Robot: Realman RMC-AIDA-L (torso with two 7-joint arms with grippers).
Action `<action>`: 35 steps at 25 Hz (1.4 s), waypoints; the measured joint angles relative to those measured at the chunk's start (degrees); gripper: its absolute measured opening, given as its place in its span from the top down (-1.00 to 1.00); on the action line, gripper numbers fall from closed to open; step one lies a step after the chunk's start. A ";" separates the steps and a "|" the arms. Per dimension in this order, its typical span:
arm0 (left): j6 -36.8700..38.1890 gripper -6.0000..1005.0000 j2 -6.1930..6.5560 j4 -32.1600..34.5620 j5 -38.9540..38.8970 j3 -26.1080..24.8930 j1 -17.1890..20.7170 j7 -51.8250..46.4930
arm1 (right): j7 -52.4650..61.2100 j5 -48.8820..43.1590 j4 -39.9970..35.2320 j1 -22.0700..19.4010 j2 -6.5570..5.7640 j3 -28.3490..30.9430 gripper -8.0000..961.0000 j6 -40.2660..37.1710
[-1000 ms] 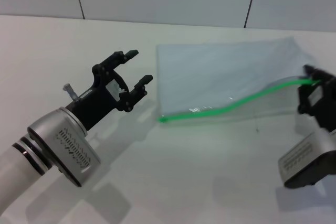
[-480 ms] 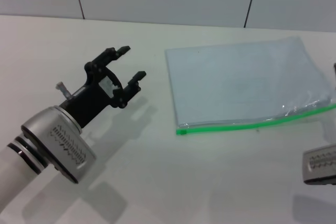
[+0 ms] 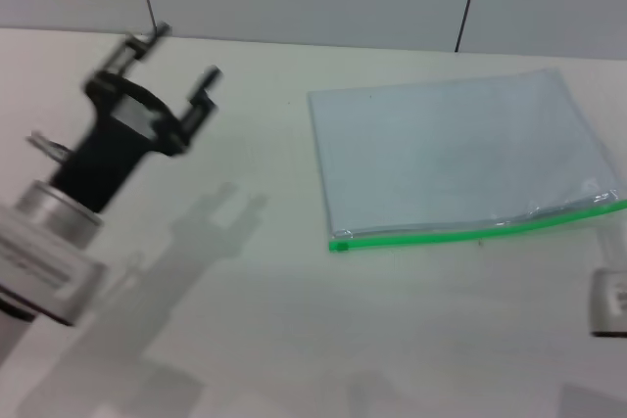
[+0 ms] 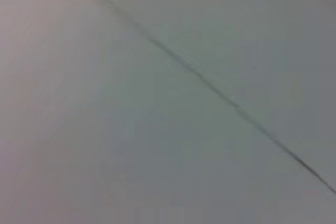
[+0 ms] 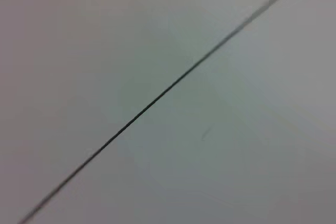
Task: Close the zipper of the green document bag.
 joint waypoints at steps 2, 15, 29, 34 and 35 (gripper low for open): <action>1.82 -0.27 0.02 0.13 -0.90 -0.79 0.42 -3.05 | 11.80 0.30 0.60 0.44 -0.18 0.07 -0.67 -0.27; 8.04 -0.27 0.29 6.37 -8.82 -3.26 3.74 -38.59 | 46.34 -1.87 5.54 3.82 -0.60 0.00 -0.66 6.24; 7.67 -0.27 0.22 6.17 -9.51 -3.18 3.41 -39.11 | 47.05 -5.23 4.69 5.51 -0.39 0.00 -0.66 6.27; 7.56 -0.27 0.21 6.17 -9.51 -3.10 3.39 -39.14 | 47.07 -5.25 4.56 5.53 -0.41 0.00 -0.66 6.27; 7.56 -0.27 0.21 6.18 -9.51 -3.16 3.38 -39.14 | 47.07 -5.25 4.56 5.52 -0.41 0.00 -0.66 6.27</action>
